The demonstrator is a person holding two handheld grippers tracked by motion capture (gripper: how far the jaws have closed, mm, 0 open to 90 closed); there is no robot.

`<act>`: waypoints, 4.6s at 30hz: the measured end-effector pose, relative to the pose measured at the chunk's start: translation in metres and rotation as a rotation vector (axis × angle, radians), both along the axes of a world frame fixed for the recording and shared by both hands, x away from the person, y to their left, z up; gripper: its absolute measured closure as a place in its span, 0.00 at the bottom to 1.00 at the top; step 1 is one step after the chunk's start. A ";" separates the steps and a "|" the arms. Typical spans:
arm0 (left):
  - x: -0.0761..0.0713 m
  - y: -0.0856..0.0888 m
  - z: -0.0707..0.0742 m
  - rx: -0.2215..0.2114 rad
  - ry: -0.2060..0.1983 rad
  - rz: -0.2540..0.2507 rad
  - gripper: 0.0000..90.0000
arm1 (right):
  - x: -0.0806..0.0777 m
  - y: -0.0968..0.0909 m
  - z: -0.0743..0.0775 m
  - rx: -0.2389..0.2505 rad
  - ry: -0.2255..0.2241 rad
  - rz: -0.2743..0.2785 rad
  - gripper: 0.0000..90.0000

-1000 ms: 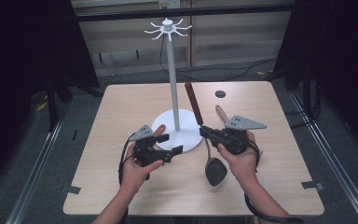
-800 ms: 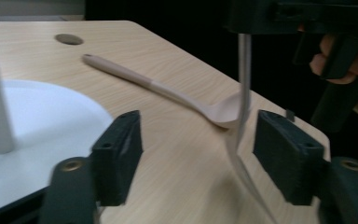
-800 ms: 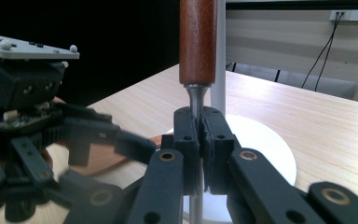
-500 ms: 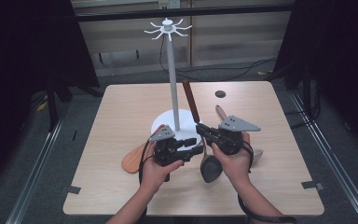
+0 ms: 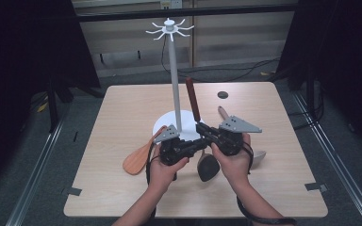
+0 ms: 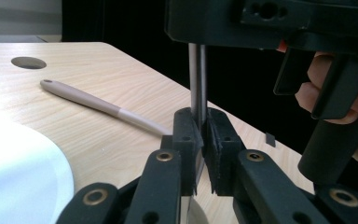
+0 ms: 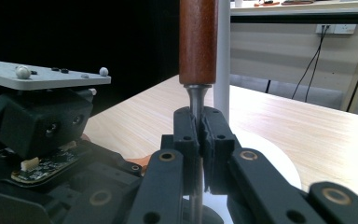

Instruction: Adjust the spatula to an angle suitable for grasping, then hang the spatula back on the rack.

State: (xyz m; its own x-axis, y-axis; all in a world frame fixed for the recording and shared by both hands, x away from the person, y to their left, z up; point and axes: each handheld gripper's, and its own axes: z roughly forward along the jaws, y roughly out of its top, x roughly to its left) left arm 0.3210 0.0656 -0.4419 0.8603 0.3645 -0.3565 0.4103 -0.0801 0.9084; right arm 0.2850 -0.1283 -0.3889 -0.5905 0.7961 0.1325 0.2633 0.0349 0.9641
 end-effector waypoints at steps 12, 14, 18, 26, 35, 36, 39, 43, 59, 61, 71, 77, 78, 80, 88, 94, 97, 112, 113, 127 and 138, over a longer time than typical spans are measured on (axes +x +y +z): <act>0.001 0.003 0.004 0.036 -0.023 -0.016 0.94 | 0.001 -0.006 -0.001 0.032 -0.005 0.064 0.90; 0.002 0.005 0.003 0.044 -0.019 -0.024 0.94 | 0.000 -0.009 0.000 0.036 -0.004 0.056 0.84; 0.003 0.010 0.003 0.050 -0.031 -0.021 0.94 | -0.001 -0.016 0.000 0.047 -0.011 0.044 0.72; 0.007 0.021 0.009 0.045 -0.039 -0.024 0.94 | 0.001 -0.036 -0.018 -0.045 0.017 0.016 0.47; 0.012 0.028 0.017 0.053 -0.045 -0.034 0.94 | 0.002 -0.043 -0.044 -0.156 0.083 0.023 0.29; 0.013 0.029 0.018 0.055 -0.051 -0.041 0.94 | 0.001 -0.043 -0.046 -0.167 0.086 0.017 0.28; 0.015 0.032 0.020 0.061 -0.047 -0.048 0.94 | 0.001 -0.044 -0.053 -0.178 0.103 0.025 0.24; 0.017 0.033 0.023 0.076 -0.050 -0.059 0.94 | 0.000 -0.043 -0.062 -0.189 0.129 0.012 0.17; 0.022 0.038 0.038 0.089 -0.048 -0.095 0.94 | -0.001 -0.044 -0.078 -0.205 0.217 0.040 0.06; 0.022 0.037 0.039 0.080 -0.046 -0.093 0.94 | -0.001 -0.044 -0.079 -0.210 0.216 0.040 0.06; 0.025 0.040 0.054 0.076 -0.055 -0.111 0.94 | -0.001 -0.043 -0.082 -0.230 0.233 0.047 0.07; 0.027 0.041 0.060 0.086 -0.063 -0.120 0.94 | -0.002 -0.042 -0.082 -0.237 0.233 0.059 0.06; 0.027 0.041 0.062 0.081 -0.066 -0.123 0.94 | -0.002 -0.043 -0.082 -0.235 0.235 0.058 0.07; 0.027 0.042 0.064 0.085 -0.063 -0.119 0.94 | -0.002 -0.043 -0.082 -0.233 0.239 0.057 0.07; 0.029 0.044 0.074 0.077 -0.066 -0.128 0.94 | -0.002 -0.043 -0.080 -0.232 0.236 0.052 0.07; 0.030 0.045 0.080 0.074 -0.080 -0.129 0.94 | -0.001 -0.044 -0.082 -0.236 0.245 0.055 0.07; 0.032 0.044 0.082 0.084 -0.092 -0.130 0.94 | -0.001 -0.045 -0.081 -0.233 0.240 0.056 0.07; 0.038 0.048 0.093 0.074 -0.113 -0.107 0.94 | -0.001 -0.046 -0.078 -0.229 0.230 0.059 0.07; 0.040 0.049 0.094 0.083 -0.115 -0.102 0.94 | -0.001 -0.046 -0.078 -0.230 0.228 0.059 0.07; 0.048 0.053 0.098 0.041 -0.120 -0.102 0.94 | -0.002 -0.045 -0.076 -0.228 0.228 0.061 0.07; 0.054 0.055 0.096 0.023 -0.111 -0.105 0.94 | -0.002 -0.045 -0.077 -0.230 0.229 0.072 0.07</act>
